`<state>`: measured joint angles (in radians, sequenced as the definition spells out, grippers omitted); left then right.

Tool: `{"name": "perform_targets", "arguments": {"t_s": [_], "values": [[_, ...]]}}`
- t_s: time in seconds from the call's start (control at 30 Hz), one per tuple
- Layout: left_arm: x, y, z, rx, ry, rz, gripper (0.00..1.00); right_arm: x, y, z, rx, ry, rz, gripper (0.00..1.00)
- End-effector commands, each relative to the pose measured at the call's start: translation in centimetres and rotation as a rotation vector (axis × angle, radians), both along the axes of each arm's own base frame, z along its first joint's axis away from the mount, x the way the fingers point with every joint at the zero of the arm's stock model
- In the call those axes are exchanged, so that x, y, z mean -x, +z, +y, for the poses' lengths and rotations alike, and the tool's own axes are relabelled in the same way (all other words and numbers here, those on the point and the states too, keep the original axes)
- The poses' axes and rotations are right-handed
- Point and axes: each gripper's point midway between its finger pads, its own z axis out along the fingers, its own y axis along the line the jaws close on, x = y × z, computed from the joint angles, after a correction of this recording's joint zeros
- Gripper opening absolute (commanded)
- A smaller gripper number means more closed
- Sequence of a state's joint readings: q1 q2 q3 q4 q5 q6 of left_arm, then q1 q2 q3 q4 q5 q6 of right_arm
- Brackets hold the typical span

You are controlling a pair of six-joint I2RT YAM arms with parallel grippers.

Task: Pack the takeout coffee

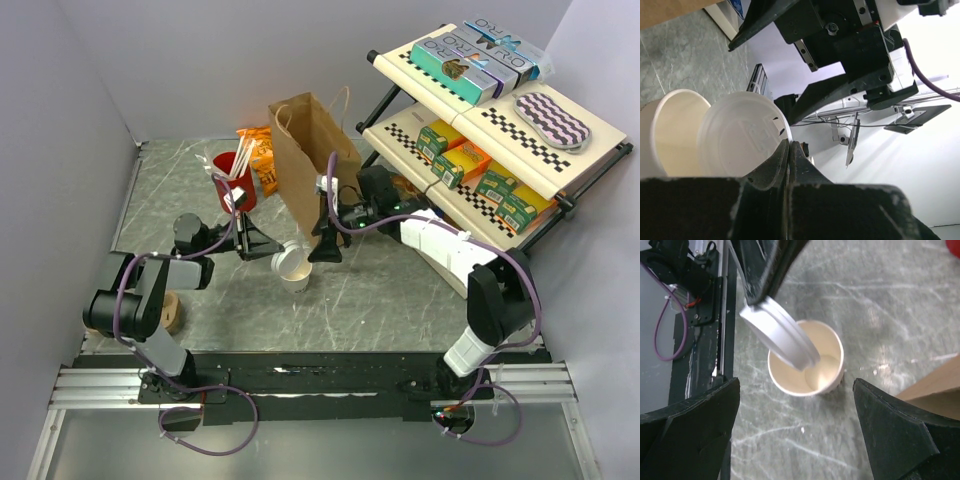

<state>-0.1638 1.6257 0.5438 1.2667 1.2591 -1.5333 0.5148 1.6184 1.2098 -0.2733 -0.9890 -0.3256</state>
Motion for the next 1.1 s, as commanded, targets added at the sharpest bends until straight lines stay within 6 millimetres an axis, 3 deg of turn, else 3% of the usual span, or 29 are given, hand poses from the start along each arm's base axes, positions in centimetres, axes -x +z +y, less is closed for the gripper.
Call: {"name": "perform_targets", "arguments": {"t_s": [0.0, 0.33, 0.4, 0.53, 0.8, 0.93, 1.07], "values": [[-0.4, 0.7, 0.1, 0.017, 0.007, -0.058, 0.01, -0.2, 2.0, 1.8, -0.091, 0.051, -0.076, 1.00], [-1.0, -0.3, 0.1, 0.008, 0.008, -0.024, 0.03, 0.0, 2.0, 1.9, -0.080, 0.012, -0.089, 1.00], [-1.1, -0.3, 0.1, 0.007, 0.011, -0.021, 0.03, -0.3, 1.9, 1.4, -0.049, -0.027, -0.151, 1.00], [-1.0, -0.7, 0.1, 0.002, 0.014, -0.018, 0.03, 0.9, 3.0, 0.6, -0.043, -0.061, -0.313, 1.00], [-1.2, -1.1, 0.2, -0.006, 0.024, -0.004, 0.03, 3.1, 3.9, 3.3, -0.087, 0.044, -0.389, 1.00], [-1.2, -1.4, 0.3, -0.016, 0.022, -0.003, 0.03, 1.4, 3.0, 3.9, -0.069, -0.017, -0.354, 1.00], [-1.1, -1.6, 0.3, -0.023, 0.021, 0.006, 0.03, -0.8, 2.5, 2.8, -0.058, -0.098, -0.297, 1.00]]}}
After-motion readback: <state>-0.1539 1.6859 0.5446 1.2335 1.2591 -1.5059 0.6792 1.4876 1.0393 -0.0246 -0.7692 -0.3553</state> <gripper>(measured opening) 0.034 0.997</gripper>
